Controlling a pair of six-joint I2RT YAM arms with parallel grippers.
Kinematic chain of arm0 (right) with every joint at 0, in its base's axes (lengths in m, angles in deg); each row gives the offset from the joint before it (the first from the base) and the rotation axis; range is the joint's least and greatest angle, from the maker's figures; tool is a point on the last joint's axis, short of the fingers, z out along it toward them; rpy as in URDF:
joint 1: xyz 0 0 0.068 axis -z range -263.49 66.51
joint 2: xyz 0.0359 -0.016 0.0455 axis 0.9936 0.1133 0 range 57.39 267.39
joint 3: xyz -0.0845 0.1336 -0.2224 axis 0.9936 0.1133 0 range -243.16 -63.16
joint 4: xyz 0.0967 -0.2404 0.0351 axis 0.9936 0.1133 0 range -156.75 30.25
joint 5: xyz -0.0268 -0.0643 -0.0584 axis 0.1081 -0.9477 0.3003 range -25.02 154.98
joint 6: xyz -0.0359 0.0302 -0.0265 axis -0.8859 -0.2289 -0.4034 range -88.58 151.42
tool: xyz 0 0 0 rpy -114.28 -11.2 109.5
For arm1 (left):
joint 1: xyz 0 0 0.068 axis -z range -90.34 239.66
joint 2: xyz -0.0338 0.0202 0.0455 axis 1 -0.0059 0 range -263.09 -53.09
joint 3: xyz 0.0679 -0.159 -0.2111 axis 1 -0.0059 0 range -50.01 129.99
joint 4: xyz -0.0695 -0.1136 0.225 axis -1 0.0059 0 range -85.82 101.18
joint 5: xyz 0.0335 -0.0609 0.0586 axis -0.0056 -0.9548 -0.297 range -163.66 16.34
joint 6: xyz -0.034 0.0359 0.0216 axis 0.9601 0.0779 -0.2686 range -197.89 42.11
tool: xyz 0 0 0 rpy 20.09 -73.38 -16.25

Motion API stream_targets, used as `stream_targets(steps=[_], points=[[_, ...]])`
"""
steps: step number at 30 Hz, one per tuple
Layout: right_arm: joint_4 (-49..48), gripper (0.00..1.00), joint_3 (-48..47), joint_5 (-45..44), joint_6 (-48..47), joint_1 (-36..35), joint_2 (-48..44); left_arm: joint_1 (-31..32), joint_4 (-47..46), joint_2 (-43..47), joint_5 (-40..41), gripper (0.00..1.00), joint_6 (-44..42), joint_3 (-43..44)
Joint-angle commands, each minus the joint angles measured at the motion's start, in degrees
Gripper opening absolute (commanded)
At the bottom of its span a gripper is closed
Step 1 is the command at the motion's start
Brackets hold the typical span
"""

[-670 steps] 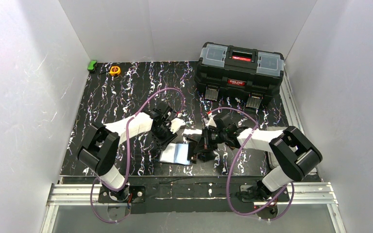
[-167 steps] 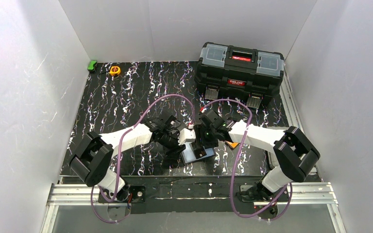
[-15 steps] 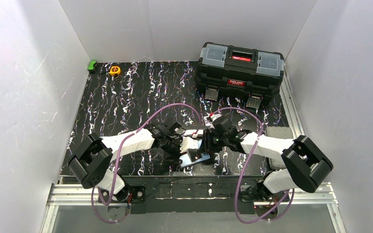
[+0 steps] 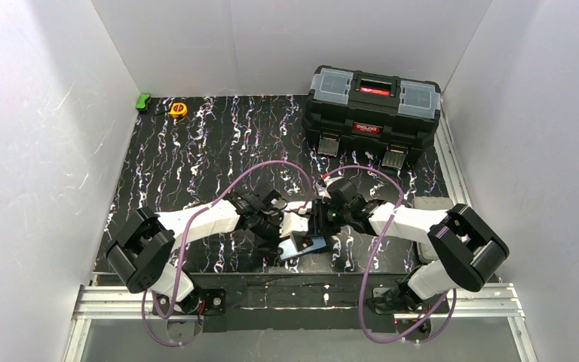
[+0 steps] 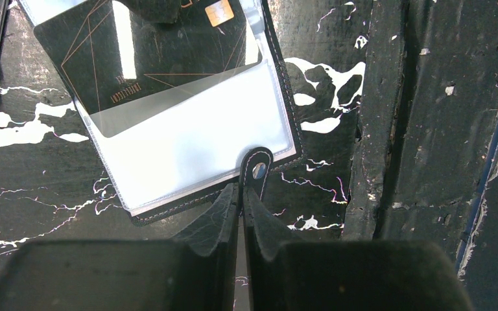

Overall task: Put the credit cards into the card holder
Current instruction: Insert the credit card into the card holder.

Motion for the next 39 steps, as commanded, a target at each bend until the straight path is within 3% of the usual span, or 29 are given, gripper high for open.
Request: stream_targets(steps=[1, 24, 39], points=[[-3.3, 0.41, -1.1, 1.6, 1.2, 0.0, 0.6, 0.0, 1.5, 1.8, 0.0, 0.05, -0.2, -0.6], [-4.3, 0.34, -2.3, 1.7, 2.3, -4.2, 2.7, 0.0, 0.9, 2.0, 0.1, 0.04, -0.1, -0.8], [-5.4, 0.35, -5.6, 2.2, 1.4, -4.0, 6.1, 0.0, 1.2, 2.5, 0.3, 0.04, -0.7, -1.2]])
